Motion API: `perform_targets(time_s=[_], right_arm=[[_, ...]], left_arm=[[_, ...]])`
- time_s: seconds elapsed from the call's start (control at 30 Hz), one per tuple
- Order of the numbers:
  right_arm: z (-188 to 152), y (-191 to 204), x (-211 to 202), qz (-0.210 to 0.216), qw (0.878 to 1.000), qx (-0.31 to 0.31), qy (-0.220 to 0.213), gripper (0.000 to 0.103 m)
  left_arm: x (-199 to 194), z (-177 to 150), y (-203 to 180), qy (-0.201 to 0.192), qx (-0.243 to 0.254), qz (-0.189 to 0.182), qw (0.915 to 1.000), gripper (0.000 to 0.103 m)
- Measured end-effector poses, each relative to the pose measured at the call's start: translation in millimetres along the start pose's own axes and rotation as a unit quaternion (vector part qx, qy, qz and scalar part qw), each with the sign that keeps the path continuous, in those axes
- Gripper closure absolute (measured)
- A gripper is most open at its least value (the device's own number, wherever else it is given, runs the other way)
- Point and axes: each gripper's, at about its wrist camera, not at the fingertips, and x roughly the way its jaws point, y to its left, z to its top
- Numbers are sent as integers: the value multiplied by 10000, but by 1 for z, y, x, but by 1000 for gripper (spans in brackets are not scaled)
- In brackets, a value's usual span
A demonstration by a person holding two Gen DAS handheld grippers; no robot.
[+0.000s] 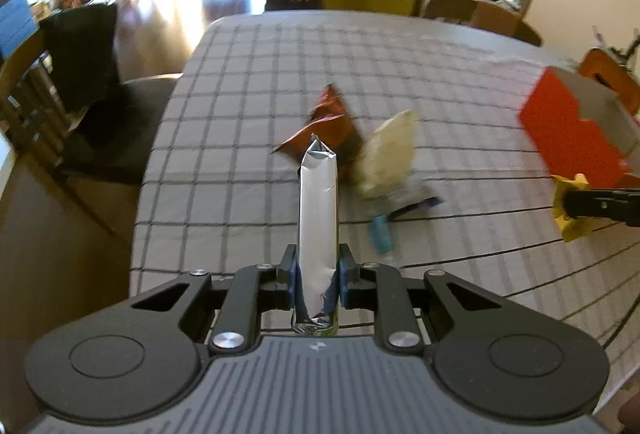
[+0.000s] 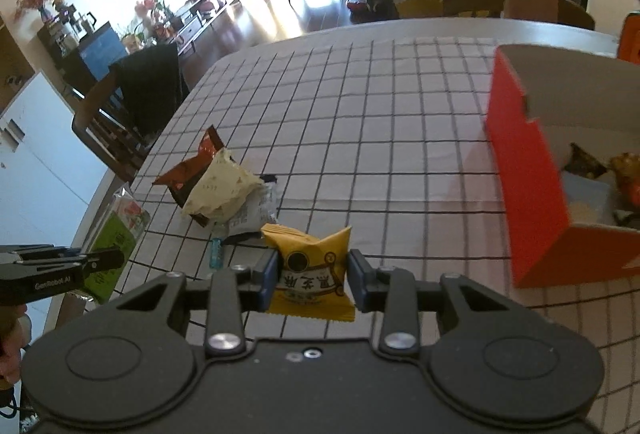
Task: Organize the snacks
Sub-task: 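Carry both snacks into the red box and open both grippers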
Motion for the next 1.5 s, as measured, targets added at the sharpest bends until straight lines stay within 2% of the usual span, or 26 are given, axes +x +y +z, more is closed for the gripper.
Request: perform_targets(time_s=[0.33, 0.7, 0.9, 1.13, 1.33, 1.5], right_arm=[[9, -39, -55, -291, 9984, 119, -462, 67], [26, -124, -84, -609, 9950, 297, -729, 67], [39, -178, -85, -754, 9934, 448, -744, 67], [57, -228, -73, -906, 9918, 602, -669, 67], [69, -263, -59, -1044, 9903, 662, -631, 67], [72, -286, -45, -1042, 9915, 676, -375, 67]], left_arm=[[-19, 30, -75, -294, 581, -514, 9966, 84], [-6, 67, -187, -413, 1146, -862, 9888, 84], [9, 87, -246, -482, 1428, -933, 9842, 84], [35, 107, -312, -340, 1695, -1001, 9798, 84], [63, 118, -352, -167, 1884, -940, 9774, 84], [86, 123, -379, 2, 2097, -769, 9747, 84]])
